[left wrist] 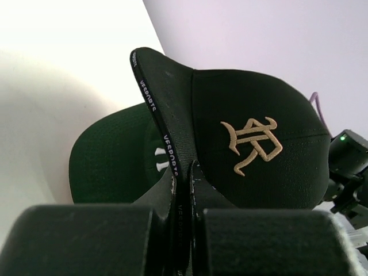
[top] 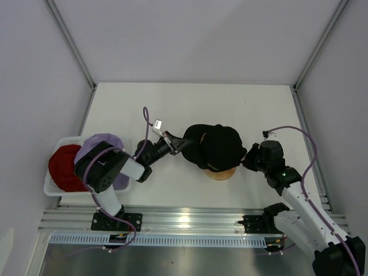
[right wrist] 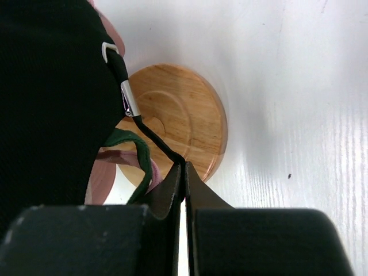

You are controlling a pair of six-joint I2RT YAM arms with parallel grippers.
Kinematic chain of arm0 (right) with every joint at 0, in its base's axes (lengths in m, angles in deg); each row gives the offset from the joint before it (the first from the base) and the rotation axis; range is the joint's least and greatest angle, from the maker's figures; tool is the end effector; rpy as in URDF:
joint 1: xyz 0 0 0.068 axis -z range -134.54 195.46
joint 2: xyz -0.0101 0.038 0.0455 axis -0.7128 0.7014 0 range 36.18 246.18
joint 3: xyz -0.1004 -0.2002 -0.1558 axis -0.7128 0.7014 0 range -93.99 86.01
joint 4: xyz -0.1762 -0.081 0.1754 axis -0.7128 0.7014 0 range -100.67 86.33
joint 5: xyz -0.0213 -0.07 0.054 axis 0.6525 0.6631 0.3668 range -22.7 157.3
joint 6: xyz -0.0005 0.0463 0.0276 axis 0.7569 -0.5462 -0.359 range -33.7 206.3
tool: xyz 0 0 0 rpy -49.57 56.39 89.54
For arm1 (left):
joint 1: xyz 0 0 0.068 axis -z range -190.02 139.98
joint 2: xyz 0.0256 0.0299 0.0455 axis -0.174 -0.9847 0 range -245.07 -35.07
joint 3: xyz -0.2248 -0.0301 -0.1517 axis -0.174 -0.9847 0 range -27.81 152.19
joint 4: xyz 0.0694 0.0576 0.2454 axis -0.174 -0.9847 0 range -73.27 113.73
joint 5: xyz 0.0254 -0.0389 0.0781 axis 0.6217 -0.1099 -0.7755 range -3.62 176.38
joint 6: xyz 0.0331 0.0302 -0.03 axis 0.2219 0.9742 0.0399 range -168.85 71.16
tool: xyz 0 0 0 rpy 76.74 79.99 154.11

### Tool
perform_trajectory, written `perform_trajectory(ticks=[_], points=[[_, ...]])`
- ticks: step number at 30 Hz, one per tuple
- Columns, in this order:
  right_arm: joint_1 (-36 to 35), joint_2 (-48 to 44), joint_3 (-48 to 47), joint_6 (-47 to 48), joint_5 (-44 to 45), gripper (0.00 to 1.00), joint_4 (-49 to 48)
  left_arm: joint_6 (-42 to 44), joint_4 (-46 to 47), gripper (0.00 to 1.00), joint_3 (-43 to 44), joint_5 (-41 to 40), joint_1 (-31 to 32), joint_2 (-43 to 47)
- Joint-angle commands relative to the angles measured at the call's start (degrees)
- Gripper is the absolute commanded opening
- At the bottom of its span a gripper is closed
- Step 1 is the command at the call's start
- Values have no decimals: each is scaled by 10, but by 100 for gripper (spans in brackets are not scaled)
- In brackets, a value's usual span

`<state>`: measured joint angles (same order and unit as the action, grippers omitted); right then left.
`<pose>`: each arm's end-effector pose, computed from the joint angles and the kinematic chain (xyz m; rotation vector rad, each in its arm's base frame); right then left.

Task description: Stack the hats

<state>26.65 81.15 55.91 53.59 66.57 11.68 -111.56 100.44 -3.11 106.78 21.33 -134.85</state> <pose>0.1634 0.0560 0.2289 0.2674 2.2526 0.5022 0.2439 -0.1631 0.1554 -0.1605 1.7653 -1.5259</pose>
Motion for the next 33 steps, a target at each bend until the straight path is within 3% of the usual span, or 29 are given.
perform_trajectory(ticks=[1,9,19,23,27,33], points=[[0,-9,-26,-2,54,0,60,113,-24,1,-52,0,0,-47],[0,-102,-71,-35,101,0,130,184,-160,1,2,10,33,29],[-1,-102,-107,-55,135,0,189,266,-350,3,66,-40,73,149],[0,-105,-118,-52,153,0,205,252,-425,4,86,-71,75,170],[0,-96,-107,-49,166,0,205,208,-439,3,80,-102,79,164],[0,-51,-80,-53,147,0,184,203,-516,4,97,-195,113,148]])
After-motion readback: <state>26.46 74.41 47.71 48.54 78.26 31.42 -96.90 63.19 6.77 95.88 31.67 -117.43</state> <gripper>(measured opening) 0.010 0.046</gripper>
